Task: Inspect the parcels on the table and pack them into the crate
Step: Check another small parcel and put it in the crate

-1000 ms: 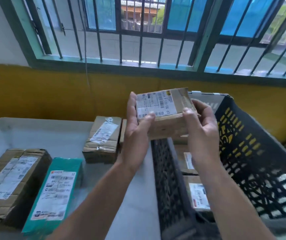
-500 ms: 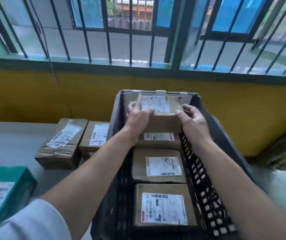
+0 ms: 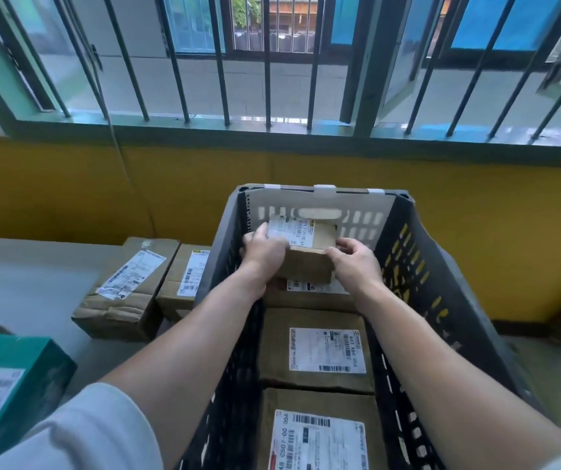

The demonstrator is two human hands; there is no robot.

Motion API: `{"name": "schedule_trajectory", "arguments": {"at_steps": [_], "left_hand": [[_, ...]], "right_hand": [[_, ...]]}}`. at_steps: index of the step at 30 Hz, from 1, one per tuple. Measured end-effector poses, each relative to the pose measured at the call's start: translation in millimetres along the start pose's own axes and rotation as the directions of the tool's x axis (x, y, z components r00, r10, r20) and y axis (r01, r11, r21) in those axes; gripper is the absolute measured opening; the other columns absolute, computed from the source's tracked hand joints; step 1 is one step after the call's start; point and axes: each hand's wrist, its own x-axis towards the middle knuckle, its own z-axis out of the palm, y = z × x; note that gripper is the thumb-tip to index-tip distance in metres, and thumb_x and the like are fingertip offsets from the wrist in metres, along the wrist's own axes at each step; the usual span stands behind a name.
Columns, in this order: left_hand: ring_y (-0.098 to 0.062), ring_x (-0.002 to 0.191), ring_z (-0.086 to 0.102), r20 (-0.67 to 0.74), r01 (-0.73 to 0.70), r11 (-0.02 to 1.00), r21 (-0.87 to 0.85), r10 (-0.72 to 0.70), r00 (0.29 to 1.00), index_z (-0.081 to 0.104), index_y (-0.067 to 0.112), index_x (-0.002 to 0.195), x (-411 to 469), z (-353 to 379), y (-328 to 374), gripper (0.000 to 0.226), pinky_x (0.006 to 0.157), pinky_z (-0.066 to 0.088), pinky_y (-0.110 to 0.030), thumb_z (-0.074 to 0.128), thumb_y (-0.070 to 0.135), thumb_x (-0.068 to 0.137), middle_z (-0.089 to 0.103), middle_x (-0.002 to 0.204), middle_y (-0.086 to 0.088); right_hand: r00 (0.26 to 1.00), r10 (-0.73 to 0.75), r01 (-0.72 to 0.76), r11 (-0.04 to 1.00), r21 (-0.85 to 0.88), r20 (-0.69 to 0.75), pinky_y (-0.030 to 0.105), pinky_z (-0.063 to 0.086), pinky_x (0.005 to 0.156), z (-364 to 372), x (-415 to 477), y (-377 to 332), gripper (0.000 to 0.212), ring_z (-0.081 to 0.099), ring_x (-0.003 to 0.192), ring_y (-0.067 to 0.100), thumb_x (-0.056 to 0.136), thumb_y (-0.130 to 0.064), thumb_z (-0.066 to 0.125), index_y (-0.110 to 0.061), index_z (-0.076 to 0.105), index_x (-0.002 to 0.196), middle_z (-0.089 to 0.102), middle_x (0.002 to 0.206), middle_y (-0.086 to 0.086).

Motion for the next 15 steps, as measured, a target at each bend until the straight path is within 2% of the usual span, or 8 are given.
{"name": "schedule_trajectory", "arguments": {"at_steps": [2, 6, 7, 10, 12, 15], "left_hand": [[-0.031, 0.134, 0.046, -0.024, 0.018, 0.999, 0.035, -0.017, 1.0, 0.041, 0.022, 0.151, 4, 1, -1, 0.075, 0.111, 0.043, -0.05, 0.051, 0.024, 0.077, 0.046, 0.148, -0.009], [-0.025, 0.132, 0.042, -0.07, 0.019, 0.999, 0.04, -0.016, 0.997, 0.029, 0.019, 0.156, 8, 4, -10, 0.069, 0.105, 0.043, -0.039, 0.052, 0.014, 0.092, 0.032, 0.155, -0.007], [-0.026, 0.137, 0.038, -0.083, 0.016, 0.998, 0.054, -0.012, 0.996, 0.027, 0.018, 0.157, 10, 5, -12, 0.069, 0.109, 0.041, -0.04, 0.052, 0.013, 0.093, 0.026, 0.159, -0.006], [-0.03, 0.153, 0.016, -0.091, 0.048, 0.985, 0.166, -0.033, 0.995, 0.023, 0.015, 0.16, 13, 4, -14, 0.069, 0.124, 0.022, -0.049, 0.048, 0.013, 0.096, 0.01, 0.169, -0.003], [-0.029, 0.155, 0.006, -0.102, 0.064, 0.966, 0.252, -0.039, 0.994, 0.025, 0.015, 0.159, 13, 2, -13, 0.067, 0.126, 0.012, -0.049, 0.046, 0.013, 0.095, 0.006, 0.17, -0.001], [-0.027, 0.156, 0.002, -0.099, 0.042, 0.952, 0.304, -0.012, 0.995, 0.027, 0.013, 0.158, 12, 2, -14, 0.065, 0.127, 0.007, -0.047, 0.044, 0.01, 0.095, 0.002, 0.171, -0.003]], "right_hand": [[1.0, 0.019, -0.019, 1.0, -0.002, 0.014, 0.044, 0.051, 0.104, 7, 6, 0, 0.048, 0.059, 0.121, 0.021, 0.097, -0.034, 0.061, -0.019, 0.055, 0.143, 0.062, 0.138, 0.002], [0.999, 0.019, -0.02, 1.0, 0.012, 0.029, 0.047, 0.054, 0.1, 25, 10, 0, 0.041, 0.064, 0.114, 0.023, 0.096, -0.033, 0.062, -0.021, 0.061, 0.136, 0.068, 0.13, 0.002], [0.999, 0.019, -0.02, 1.0, 0.012, 0.029, 0.047, 0.054, 0.1, 28, 10, -1, 0.04, 0.064, 0.113, 0.023, 0.096, -0.033, 0.062, -0.021, 0.062, 0.134, 0.069, 0.128, 0.002], [1.0, 0.013, -0.013, 1.0, -0.002, 0.017, 0.043, 0.053, 0.1, 36, 10, -4, 0.038, 0.065, 0.111, 0.022, 0.095, -0.035, 0.062, -0.023, 0.064, 0.131, 0.069, 0.125, 0.001], [1.0, 0.007, -0.007, 1.0, -0.002, 0.011, 0.039, 0.053, 0.099, 39, 11, -6, 0.038, 0.064, 0.11, 0.021, 0.096, -0.033, 0.062, -0.021, 0.064, 0.131, 0.069, 0.124, 0.001], [1.0, 0.002, -0.003, 1.0, 0.009, 0.026, 0.032, 0.05, 0.087, 41, 11, -7, 0.036, 0.061, 0.101, 0.017, 0.097, -0.029, 0.061, -0.018, 0.064, 0.131, 0.068, 0.12, 0.001]]}}
